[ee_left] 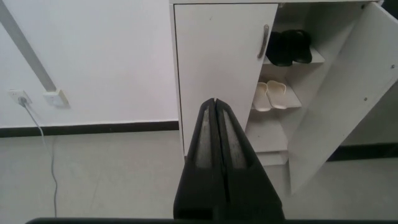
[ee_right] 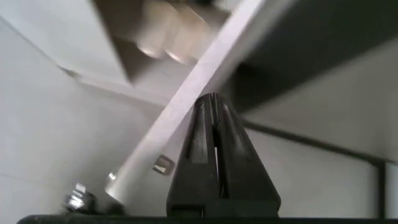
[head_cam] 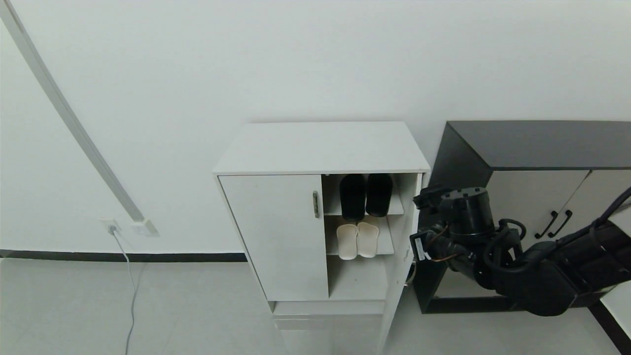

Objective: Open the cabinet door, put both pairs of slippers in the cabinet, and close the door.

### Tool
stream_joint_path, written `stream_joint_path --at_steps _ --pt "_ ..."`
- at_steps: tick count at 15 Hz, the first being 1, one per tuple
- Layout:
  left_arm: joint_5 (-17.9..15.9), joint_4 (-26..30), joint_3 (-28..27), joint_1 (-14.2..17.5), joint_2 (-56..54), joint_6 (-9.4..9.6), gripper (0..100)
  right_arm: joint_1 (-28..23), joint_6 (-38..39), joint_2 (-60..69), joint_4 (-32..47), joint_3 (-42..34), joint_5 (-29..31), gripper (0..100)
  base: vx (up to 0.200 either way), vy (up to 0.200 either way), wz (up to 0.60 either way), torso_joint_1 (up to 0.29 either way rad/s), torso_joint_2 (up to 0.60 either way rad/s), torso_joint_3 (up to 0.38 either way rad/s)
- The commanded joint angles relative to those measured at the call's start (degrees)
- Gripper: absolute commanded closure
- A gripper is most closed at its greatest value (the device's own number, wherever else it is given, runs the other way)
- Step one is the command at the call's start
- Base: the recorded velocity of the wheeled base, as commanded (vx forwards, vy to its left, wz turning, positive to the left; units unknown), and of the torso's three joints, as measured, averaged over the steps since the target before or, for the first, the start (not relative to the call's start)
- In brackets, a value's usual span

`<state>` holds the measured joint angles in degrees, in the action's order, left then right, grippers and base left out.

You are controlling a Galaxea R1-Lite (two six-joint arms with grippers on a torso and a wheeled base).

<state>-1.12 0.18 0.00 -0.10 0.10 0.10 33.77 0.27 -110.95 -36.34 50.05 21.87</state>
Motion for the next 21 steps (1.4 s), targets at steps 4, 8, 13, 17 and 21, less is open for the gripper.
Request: stream_joint_path --at_steps 4,8,13,17,21 --pt "0.0 0.1 0.0 0.0 0.1 -0.01 100 1.6 3.4 -3.0 -6.8 -0.4 -6.6 100 0.0 0.0 0.0 0.0 0.0 0.0" --pt "0.0 0.1 0.0 0.0 0.1 -0.01 100 1.6 3.5 -2.4 -13.8 -5.5 -14.8 100 0.0 0.0 0.0 0.0 0.0 0.0" --pt "0.0 0.1 0.0 0.0 0.1 0.08 100 1.6 3.7 -6.5 -21.1 -8.3 -18.0 100 0.08 0.0 0.0 0.001 0.0 0.001" --pt "0.0 0.0 0.0 0.0 0.1 -0.01 100 1.7 3.7 -8.5 -21.5 -7.1 -18.0 100 0.2 0.0 0.0 0.001 0.0 0.001" --pt "0.0 0.0 0.0 0.0 0.1 -0.01 100 0.4 3.8 -11.4 -21.6 -2.9 -18.0 100 0.0 0.0 0.0 0.0 0.0 0.0"
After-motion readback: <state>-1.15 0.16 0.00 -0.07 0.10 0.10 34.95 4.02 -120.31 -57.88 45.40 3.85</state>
